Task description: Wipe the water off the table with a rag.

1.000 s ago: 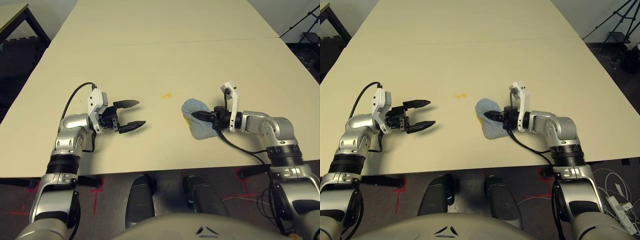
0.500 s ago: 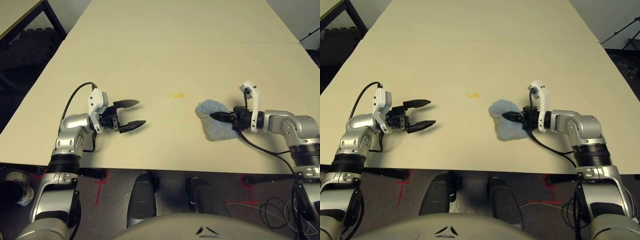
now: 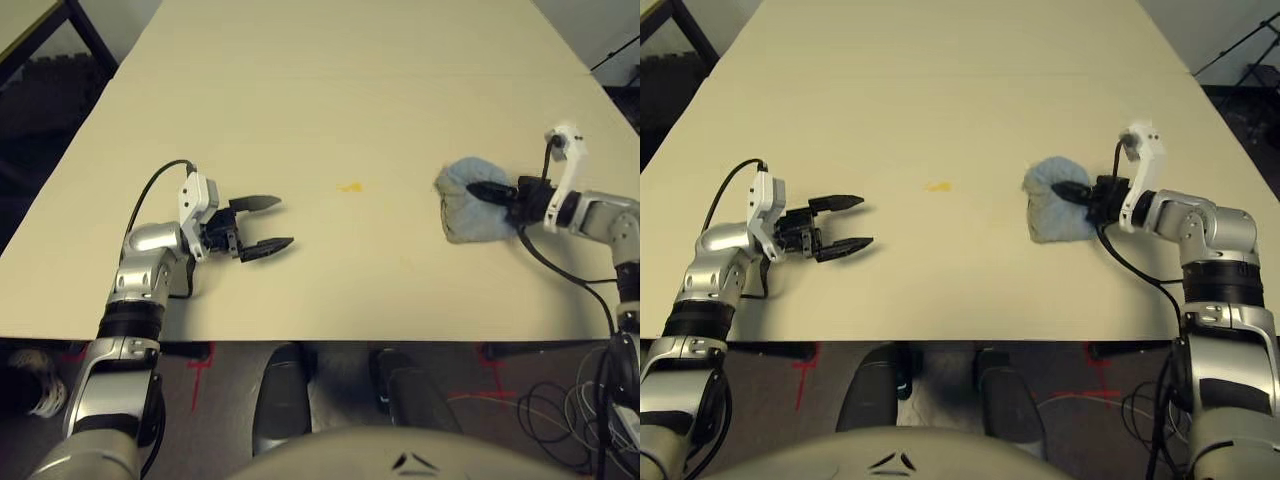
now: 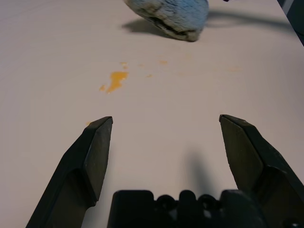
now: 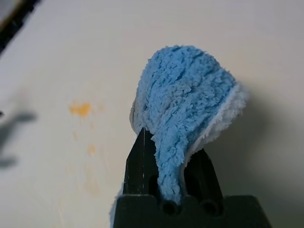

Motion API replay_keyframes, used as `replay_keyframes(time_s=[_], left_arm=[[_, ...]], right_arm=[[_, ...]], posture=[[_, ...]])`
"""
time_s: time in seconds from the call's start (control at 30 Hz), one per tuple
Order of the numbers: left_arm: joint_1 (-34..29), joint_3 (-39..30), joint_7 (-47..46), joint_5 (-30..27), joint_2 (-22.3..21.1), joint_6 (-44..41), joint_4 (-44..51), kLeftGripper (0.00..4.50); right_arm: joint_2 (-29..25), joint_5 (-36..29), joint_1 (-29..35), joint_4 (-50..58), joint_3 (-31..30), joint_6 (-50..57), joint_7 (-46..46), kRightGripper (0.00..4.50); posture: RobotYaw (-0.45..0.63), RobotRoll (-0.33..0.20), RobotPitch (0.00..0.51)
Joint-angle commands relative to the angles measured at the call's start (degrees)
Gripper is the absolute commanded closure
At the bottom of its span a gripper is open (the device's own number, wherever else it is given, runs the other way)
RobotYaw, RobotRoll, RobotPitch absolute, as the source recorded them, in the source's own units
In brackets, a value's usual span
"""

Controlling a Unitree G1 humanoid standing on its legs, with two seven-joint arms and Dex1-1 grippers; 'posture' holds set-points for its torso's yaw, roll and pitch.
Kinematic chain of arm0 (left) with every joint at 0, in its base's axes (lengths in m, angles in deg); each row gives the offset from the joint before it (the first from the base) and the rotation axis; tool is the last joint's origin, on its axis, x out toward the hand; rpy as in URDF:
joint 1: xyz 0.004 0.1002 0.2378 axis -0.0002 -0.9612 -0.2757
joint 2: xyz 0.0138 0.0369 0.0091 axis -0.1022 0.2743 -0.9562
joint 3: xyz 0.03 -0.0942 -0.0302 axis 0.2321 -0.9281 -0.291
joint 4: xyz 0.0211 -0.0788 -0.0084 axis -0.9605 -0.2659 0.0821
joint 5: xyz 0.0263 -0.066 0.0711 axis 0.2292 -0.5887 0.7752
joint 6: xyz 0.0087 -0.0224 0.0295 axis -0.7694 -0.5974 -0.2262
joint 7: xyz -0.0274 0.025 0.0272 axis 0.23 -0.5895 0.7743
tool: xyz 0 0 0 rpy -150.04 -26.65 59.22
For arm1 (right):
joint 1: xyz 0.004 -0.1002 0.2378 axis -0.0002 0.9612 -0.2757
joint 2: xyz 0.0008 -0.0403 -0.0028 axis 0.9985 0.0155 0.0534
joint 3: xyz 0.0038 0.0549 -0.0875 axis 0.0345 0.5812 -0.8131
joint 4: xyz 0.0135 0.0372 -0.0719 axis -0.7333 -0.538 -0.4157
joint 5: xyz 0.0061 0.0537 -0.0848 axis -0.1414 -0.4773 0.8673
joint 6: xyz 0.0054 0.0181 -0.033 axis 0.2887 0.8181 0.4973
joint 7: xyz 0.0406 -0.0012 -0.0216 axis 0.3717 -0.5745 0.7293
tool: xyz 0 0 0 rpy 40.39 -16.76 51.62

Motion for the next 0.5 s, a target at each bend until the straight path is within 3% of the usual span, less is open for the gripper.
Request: replay_keyframes(time_s=[0.03,0.5], left_arm=[[-0.18,0.38,0.02,0.86,-0.03,0.66,-1.19,0.00],[-0.58,-0.56,-2.15,1.23,-0.53,2.62,-2.51,0.00]], right_arm=[[3.94,-0.53,-2.66,-2.12,0.53,-0.91,-2.23,4.38],[18.05,7.32,-9.03,-13.66,-8.49,-3.10,-4.12,4.38]], posture=[[0.08,0.000,0.158],[0.11,0.000,0.163]])
